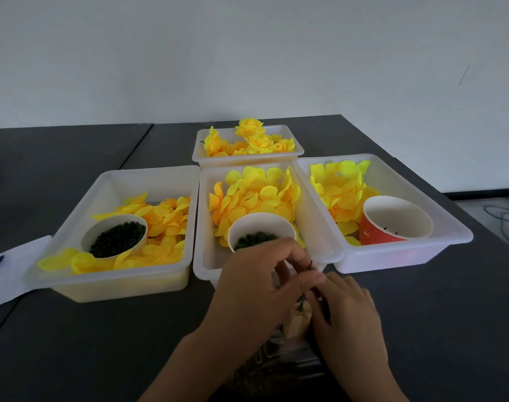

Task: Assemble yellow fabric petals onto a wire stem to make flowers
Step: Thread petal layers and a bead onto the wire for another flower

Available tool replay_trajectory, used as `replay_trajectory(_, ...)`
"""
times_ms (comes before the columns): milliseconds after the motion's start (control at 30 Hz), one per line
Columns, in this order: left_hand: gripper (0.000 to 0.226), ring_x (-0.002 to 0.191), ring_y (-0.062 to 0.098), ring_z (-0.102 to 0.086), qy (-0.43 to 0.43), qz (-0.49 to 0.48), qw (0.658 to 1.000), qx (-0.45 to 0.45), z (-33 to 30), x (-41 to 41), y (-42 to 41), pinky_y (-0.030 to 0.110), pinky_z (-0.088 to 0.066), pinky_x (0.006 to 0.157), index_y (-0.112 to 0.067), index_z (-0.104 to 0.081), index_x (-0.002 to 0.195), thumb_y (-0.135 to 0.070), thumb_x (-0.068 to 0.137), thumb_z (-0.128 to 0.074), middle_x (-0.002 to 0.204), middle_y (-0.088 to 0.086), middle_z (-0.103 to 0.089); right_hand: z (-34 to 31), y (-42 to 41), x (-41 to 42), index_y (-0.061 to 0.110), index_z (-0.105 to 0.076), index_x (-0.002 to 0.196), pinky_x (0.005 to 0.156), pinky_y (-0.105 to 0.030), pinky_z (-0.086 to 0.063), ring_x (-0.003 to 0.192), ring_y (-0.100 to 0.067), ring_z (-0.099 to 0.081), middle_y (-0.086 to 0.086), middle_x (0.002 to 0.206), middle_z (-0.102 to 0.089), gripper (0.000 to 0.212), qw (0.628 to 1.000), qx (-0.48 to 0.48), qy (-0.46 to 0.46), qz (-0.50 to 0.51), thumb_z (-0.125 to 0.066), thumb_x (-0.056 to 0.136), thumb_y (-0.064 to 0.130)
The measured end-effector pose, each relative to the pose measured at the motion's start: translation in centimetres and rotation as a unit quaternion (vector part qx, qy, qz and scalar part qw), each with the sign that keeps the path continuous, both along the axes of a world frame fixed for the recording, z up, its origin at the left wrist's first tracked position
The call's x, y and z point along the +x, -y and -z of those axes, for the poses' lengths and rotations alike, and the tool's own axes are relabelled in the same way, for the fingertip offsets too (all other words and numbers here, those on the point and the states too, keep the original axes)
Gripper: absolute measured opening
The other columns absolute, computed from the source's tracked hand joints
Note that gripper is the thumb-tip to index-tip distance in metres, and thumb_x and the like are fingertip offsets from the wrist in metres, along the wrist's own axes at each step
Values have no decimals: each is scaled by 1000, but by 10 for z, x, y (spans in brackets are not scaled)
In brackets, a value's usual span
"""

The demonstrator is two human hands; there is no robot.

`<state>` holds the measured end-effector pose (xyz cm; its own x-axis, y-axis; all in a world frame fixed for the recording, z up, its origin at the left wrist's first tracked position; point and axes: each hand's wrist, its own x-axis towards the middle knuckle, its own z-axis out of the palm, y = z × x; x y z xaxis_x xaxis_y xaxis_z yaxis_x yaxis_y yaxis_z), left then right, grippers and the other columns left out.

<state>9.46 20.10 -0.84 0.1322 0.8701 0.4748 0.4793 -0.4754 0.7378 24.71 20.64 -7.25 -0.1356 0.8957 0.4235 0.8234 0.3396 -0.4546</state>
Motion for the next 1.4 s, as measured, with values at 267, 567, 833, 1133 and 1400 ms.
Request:
replay_trajectory(267, 10, 95, -1, -61, -71, 72, 992, -75, 22, -24, 1, 5, -41, 72, -33, -64, 95, -35, 86, -67, 99, -19, -65, -6, 2, 0, 27, -59, 73, 60, -37, -41, 68, -18, -51, 11, 71, -55, 21, 999, -37, 8, -1, -71, 78, 10)
replay_trajectory(567, 12, 91, -3, -60, -136, -146, 979, -37, -2, -112, -34, 10, -43, 78, -31, -68, 97, -22, 94, -60, 96, -19, -67, -10, 0, -1, 26, -63, 77, 66, -40, -43, 74, -20, -53, 8, 76, -58, 17, 997, -72, 16, -11, -69, 80, 10)
replay_trajectory(833, 43, 109, 19, -57, -488, -260, 742, -378, 0, -167, -68, 38, -49, 96, -25, -61, 120, -51, 86, -64, 118, -1, -61, -10, 0, -1, 24, -65, 73, 62, -41, -45, 69, -24, -56, 5, 73, -61, 24, 998, -61, 16, -7, -75, 73, 2)
replay_trajectory(1133, 17, 95, 19, -61, -479, -280, 769, -318, 10, -161, -72, 34, -53, 84, -23, -65, 106, -21, 90, -63, 104, -1, -64, -9, -2, 0, 24, -67, 73, 64, -44, -47, 71, -23, -58, 5, 74, -64, 27, 997, -76, 15, -13, -76, 72, -1)
replay_trajectory(1400, 18, 79, 15, -61, -305, -219, 884, -279, -18, -180, -66, 27, -47, 69, -13, -72, 91, -29, 92, -64, 86, 2, -68, -11, -4, 0, 27, -65, 76, 67, -38, -42, 76, -22, -57, 4, 77, -63, 25, 996, -91, 18, -12, -73, 76, 4)
